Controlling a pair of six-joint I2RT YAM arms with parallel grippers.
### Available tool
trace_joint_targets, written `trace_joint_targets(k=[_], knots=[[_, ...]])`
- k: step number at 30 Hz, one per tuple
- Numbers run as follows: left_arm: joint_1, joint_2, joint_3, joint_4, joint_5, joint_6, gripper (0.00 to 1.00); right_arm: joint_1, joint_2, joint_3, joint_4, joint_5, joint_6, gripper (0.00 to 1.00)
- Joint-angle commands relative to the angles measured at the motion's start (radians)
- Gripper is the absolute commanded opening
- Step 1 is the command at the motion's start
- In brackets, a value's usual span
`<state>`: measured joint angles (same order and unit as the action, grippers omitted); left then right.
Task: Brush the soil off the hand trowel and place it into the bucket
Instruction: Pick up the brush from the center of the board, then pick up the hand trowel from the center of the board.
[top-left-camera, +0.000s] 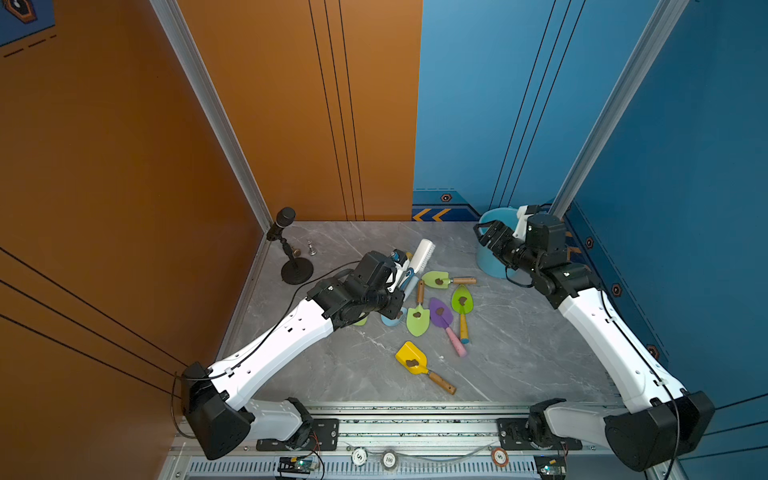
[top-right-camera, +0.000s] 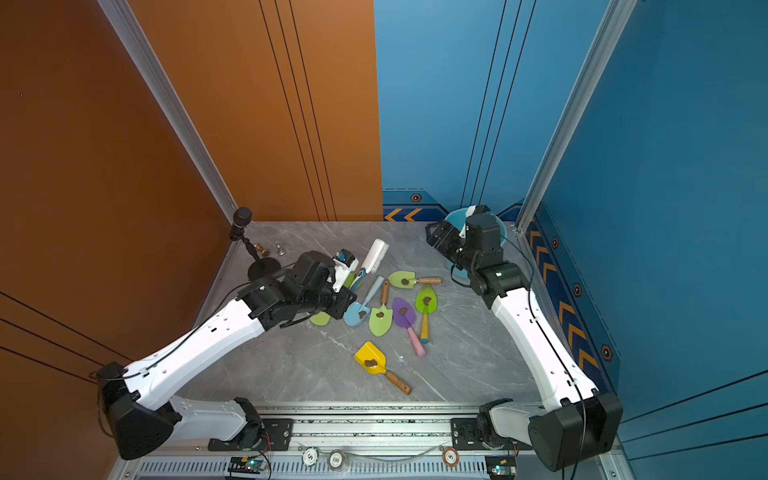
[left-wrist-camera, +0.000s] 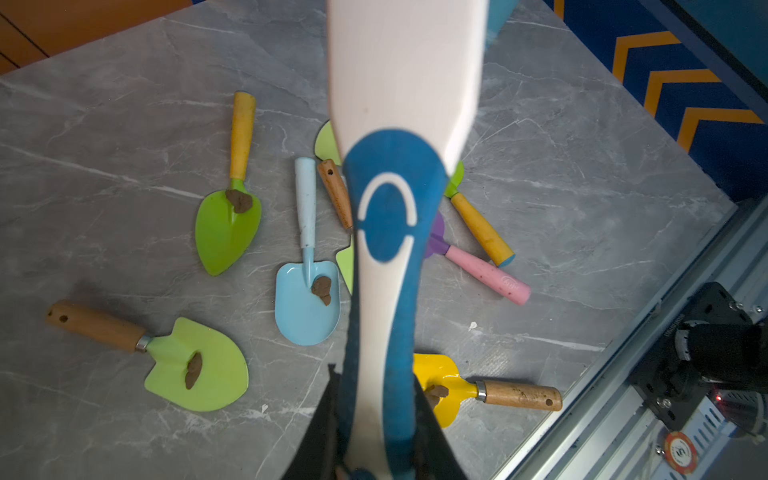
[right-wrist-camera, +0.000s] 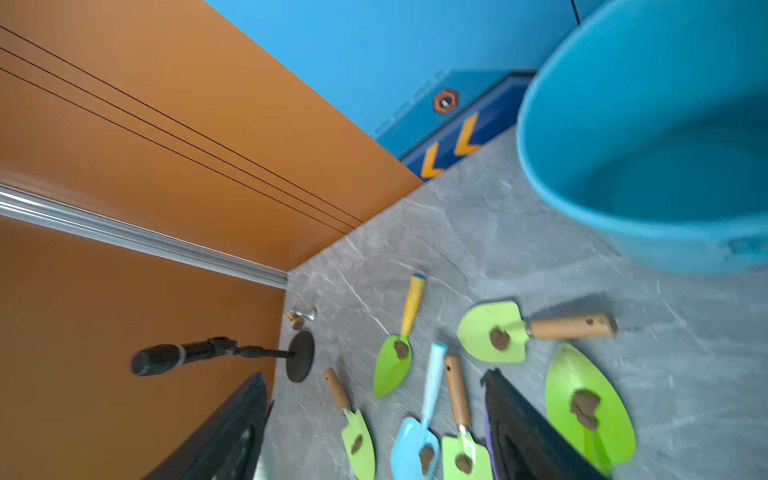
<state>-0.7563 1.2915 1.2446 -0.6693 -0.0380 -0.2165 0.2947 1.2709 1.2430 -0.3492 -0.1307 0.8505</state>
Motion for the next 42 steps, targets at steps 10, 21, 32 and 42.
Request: trace_joint_targets(k=[10, 21, 32, 42], knots=[[-0.047, -0.085, -0.134, 0.138, -0.168, -0.106, 0.00, 0.067, 0.213, -0.142, 0.091, 0.254, 0.198, 0.75], [-0.046, -0.054, -0.121, 0.194, -0.174, -0.087, 0.00, 0.077, 0.426, -0.101, 0.133, 0.344, 0.274, 0.65], [-0.019, -0.011, -0.081, 0.193, -0.142, -0.070, 0.00, 0.069, 0.540, -0.031, 0.129, 0.334, 0.253, 0.65], [0.009, 0.015, -0.056, 0.191, -0.099, -0.057, 0.00, 0.053, 0.572, -0.032, 0.146, 0.322, 0.240, 0.65]])
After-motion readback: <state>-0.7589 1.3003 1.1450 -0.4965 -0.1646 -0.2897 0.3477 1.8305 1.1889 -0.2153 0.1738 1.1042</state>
